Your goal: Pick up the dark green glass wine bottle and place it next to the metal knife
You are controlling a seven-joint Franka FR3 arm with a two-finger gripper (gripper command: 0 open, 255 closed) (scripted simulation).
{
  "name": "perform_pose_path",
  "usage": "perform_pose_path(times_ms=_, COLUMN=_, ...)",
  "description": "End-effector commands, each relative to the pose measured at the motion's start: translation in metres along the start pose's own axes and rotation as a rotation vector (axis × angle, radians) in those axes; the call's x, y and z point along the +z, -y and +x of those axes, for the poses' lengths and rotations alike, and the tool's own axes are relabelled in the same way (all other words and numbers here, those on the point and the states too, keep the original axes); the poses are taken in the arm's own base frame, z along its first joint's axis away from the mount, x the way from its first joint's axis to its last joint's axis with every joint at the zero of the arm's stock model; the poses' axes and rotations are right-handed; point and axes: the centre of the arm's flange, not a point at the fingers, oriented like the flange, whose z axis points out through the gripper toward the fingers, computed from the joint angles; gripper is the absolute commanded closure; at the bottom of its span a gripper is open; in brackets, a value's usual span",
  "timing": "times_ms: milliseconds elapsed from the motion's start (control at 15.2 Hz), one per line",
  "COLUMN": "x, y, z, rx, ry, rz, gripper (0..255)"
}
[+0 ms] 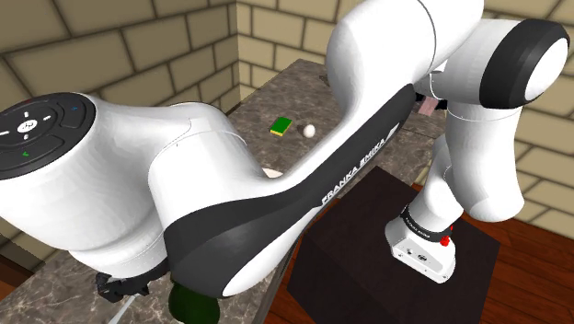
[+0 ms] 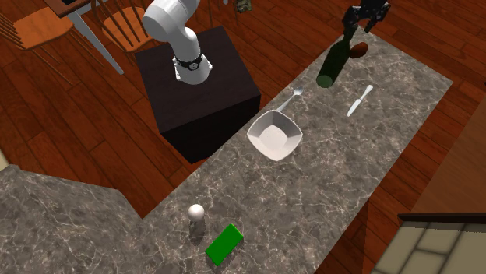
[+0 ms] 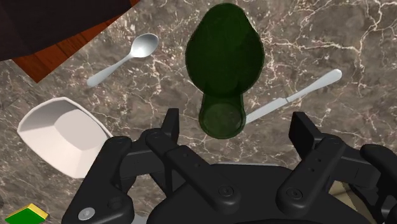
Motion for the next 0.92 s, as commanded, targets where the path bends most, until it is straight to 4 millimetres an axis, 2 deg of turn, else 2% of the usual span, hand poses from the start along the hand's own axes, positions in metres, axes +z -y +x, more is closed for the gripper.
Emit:
perform_pose_path(times_ms=0, x=0.000, y=0.000, z=0.000, rx=0.000, ry=0.000, rz=0.000, gripper=0)
perform_pose_path(times_ms=66, x=0.000, y=0.000, z=0.000, rx=0.000, ry=0.000, rz=0.000, gripper=0)
perform_pose_path(times_ms=330, x=-0.050, y=0.000, z=0.000, rx=0.000, ry=0.000, rz=0.000, gripper=0)
perform_pose_path(times_ms=858, x=-0.050, y=0.000, z=0.000, rx=0.000, ry=0.000, rz=0.000, gripper=0)
